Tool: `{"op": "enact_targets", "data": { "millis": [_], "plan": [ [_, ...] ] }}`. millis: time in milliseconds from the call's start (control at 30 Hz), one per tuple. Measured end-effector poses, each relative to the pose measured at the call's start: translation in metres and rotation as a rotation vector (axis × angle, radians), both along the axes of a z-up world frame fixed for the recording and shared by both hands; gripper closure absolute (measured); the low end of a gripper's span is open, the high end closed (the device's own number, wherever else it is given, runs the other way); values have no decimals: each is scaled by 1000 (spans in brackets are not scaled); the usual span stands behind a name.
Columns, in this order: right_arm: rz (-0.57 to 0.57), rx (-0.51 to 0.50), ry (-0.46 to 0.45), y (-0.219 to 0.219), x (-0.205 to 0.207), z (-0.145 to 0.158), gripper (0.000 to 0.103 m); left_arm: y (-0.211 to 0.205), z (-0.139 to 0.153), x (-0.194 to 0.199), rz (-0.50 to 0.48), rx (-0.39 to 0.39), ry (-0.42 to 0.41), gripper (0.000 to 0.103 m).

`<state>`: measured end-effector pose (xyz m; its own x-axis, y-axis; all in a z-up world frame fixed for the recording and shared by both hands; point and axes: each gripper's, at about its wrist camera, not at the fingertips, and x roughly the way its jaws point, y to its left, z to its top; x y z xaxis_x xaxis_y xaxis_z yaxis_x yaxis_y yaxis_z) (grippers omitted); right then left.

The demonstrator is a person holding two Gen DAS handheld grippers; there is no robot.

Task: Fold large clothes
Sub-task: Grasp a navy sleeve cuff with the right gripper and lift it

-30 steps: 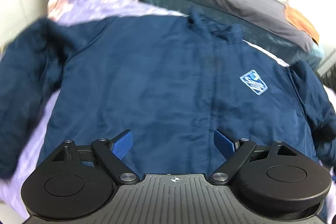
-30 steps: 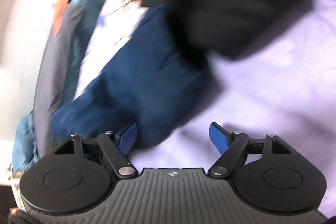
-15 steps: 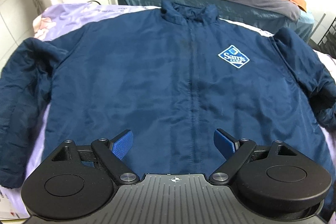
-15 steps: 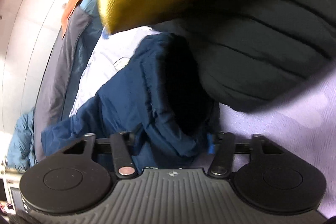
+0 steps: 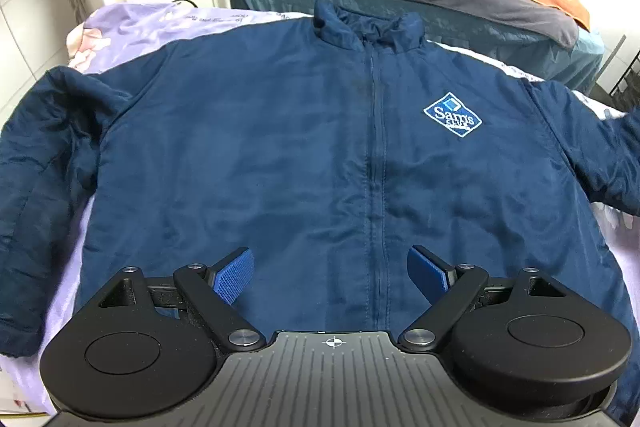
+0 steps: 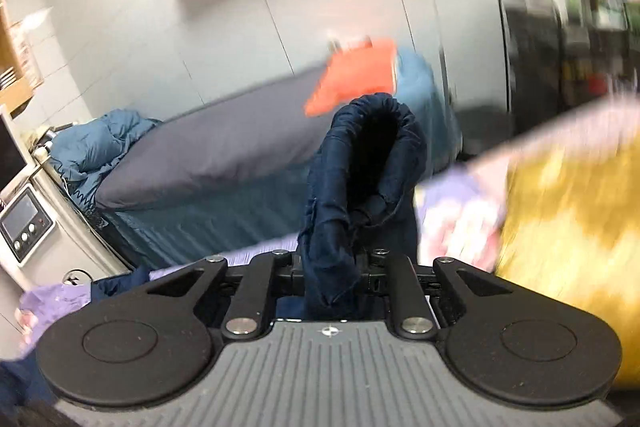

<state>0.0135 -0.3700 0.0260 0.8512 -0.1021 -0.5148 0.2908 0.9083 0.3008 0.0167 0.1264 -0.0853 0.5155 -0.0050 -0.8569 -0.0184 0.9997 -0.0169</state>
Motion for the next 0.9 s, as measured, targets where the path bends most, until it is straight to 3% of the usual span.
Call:
{"op": "enact_targets", "data": {
  "millis": [100, 267, 333, 400, 533, 667, 800, 900],
  "plan": [
    [-122, -80, 45, -42, -8, 3, 84, 2, -3, -1, 5, 6, 5, 0],
    [-347, 63, 178, -119, -25, -49, 84, 12, -9, -5, 25, 8, 26, 0],
    [-378, 118, 188, -122, -29, -62, 84, 17, -12, -6, 33, 14, 39, 0],
    [-374, 104, 172, -114, -26, -61, 84, 22, -12, -7, 38, 21, 44, 0],
    [-321, 55, 134, -95, -14, -40, 84, 29, -13, -6, 43, 21, 44, 0],
    [-193, 5, 62, -64, 6, -2, 84, 38, -15, -5, 56, 13, 40, 0],
    [30, 75, -16, -2, 39, 25, 84, 49, -15, -4, 57, 25, 24, 0],
    [207, 98, -25, 63, 71, 34, 84, 59, -13, -2, 50, 89, 0, 0]
  ]
}}
